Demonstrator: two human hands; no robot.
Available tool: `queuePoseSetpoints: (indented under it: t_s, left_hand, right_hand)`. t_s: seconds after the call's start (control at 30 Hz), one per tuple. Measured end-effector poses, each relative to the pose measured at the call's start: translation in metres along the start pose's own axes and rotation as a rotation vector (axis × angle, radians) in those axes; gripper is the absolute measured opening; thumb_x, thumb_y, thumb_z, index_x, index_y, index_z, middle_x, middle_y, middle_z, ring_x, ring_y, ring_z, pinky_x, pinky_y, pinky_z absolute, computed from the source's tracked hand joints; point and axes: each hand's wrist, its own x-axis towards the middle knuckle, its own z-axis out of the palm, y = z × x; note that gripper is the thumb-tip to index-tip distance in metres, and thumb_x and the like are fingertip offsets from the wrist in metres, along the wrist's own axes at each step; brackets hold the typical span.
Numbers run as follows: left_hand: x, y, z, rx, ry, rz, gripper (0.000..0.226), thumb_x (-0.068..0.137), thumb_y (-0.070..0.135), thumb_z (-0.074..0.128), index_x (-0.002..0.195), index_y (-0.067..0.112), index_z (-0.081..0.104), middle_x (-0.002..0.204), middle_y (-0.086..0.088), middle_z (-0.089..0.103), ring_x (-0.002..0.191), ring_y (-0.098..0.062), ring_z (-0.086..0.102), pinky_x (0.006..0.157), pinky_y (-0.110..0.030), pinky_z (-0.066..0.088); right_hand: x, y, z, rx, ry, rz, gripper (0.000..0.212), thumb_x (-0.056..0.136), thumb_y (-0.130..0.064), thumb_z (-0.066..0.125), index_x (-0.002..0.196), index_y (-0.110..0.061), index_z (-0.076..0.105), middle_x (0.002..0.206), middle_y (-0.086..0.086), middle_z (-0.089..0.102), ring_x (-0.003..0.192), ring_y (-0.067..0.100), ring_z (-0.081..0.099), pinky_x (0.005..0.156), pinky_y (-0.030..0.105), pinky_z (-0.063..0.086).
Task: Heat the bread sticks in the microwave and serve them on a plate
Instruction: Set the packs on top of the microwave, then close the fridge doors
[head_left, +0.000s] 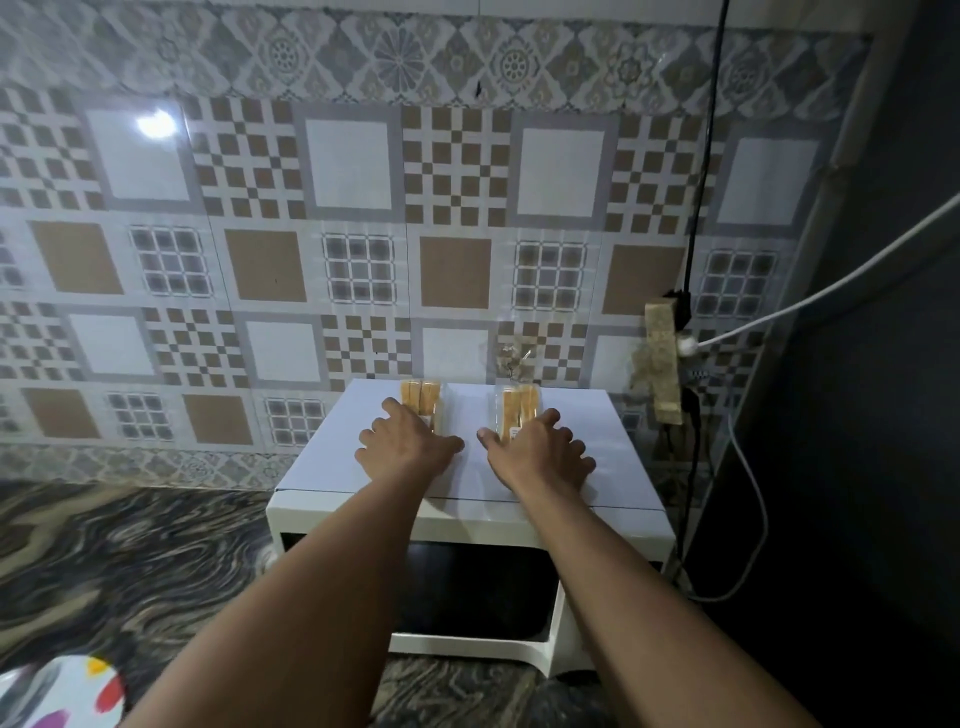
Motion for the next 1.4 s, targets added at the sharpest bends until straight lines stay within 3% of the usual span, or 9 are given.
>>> queuePoseSetpoints:
  t_s: [0.1,0.2,0.37,0.53,0.7,0.87,0.97,1.13,1.4]
  left_hand:
    - [-0.005,0.000,-0.012,0.021,0.000,0.007,0.110,0.071,0.068,0.075,0.150,0.013,0.023,0.151,-0.017,0.042,0.140,-0.040,0.036,0.111,-0.052,0.032]
    - [-0.015,0.003,-0.029,0.038,0.054,0.071,0.107,0.075,0.071,0.068,0.152,0.014,0.022,0.155,-0.018,0.035,0.143,-0.041,0.030,0.113,-0.053,0.028]
    - [-0.034,0.016,-0.057,0.093,0.205,0.355,0.086,0.088,0.065,0.055,0.151,0.014,0.026,0.159,-0.019,0.027,0.146,-0.039,0.023,0.117,-0.055,0.024]
    - [-0.059,0.035,-0.081,0.069,0.217,0.648,0.073,0.097,0.057,0.044,0.154,0.015,0.026,0.162,-0.019,0.022,0.151,-0.038,0.014,0.121,-0.054,0.016]
    - [-0.104,0.044,-0.089,-0.018,0.105,0.944,0.065,0.099,0.048,0.047,0.154,0.016,0.029,0.163,-0.018,0.019,0.153,-0.035,0.010,0.123,-0.053,0.016]
    - [-0.176,0.045,-0.093,-0.086,-0.043,1.131,0.062,0.103,0.046,0.040,0.156,0.017,0.025,0.164,-0.016,0.017,0.153,-0.034,0.008,0.122,-0.052,0.014]
    - [-0.225,0.046,-0.096,-0.159,-0.116,1.254,0.059,0.103,0.045,0.038,0.154,0.018,0.028,0.160,-0.016,0.026,0.150,-0.035,0.015,0.121,-0.054,0.018]
    - [-0.314,0.053,-0.104,-0.183,-0.226,1.418,0.062,0.104,0.048,0.032,0.158,0.020,0.021,0.164,-0.016,0.018,0.153,-0.034,0.008,0.123,-0.054,0.013]
    - [-0.457,0.060,-0.122,-0.279,-0.302,1.731,0.059,0.106,0.043,0.030,0.158,0.017,0.019,0.163,-0.021,0.018,0.152,-0.037,0.009,0.123,-0.055,0.012]
  right_hand:
    - [-0.007,0.002,-0.013,0.024,0.018,-0.019,0.082,0.085,-0.071,0.047,0.138,-0.010,0.036,0.134,0.016,0.052,0.122,0.037,0.048,0.100,0.050,0.036]
    - [-0.018,0.004,-0.032,0.038,0.044,-0.070,0.069,0.091,-0.061,0.042,0.137,-0.010,0.038,0.136,0.016,0.050,0.122,0.036,0.048,0.100,0.051,0.037]
    - [-0.042,0.004,-0.076,0.033,0.053,-0.166,0.057,0.098,-0.047,0.039,0.137,-0.006,0.044,0.136,0.015,0.049,0.122,0.036,0.050,0.100,0.049,0.041]
    - [-0.077,0.019,-0.131,-0.057,0.119,-0.226,0.044,0.100,-0.034,0.042,0.137,-0.010,0.046,0.135,0.013,0.050,0.122,0.035,0.048,0.099,0.048,0.043]
    - [-0.133,0.054,-0.174,-0.132,0.216,-0.134,0.045,0.096,-0.029,0.044,0.137,-0.013,0.047,0.139,0.014,0.048,0.129,0.035,0.043,0.107,0.054,0.035]
    - [-0.215,0.092,-0.217,-0.245,0.295,-0.006,0.057,0.102,-0.034,0.038,0.153,-0.011,0.027,0.156,0.016,0.029,0.145,0.033,0.022,0.116,0.057,0.021]
    - [-0.270,0.117,-0.239,-0.321,0.375,0.056,0.059,0.102,-0.036,0.041,0.153,-0.010,0.026,0.155,0.017,0.030,0.145,0.033,0.024,0.117,0.054,0.023]
    - [-0.356,0.158,-0.284,-0.439,0.495,0.195,0.056,0.101,-0.036,0.042,0.149,-0.009,0.032,0.148,0.019,0.038,0.136,0.039,0.036,0.112,0.051,0.031]
    - [-0.489,0.210,-0.346,-0.586,0.640,0.397,0.058,0.101,-0.032,0.042,0.150,-0.006,0.028,0.149,0.020,0.035,0.141,0.037,0.029,0.114,0.052,0.027]
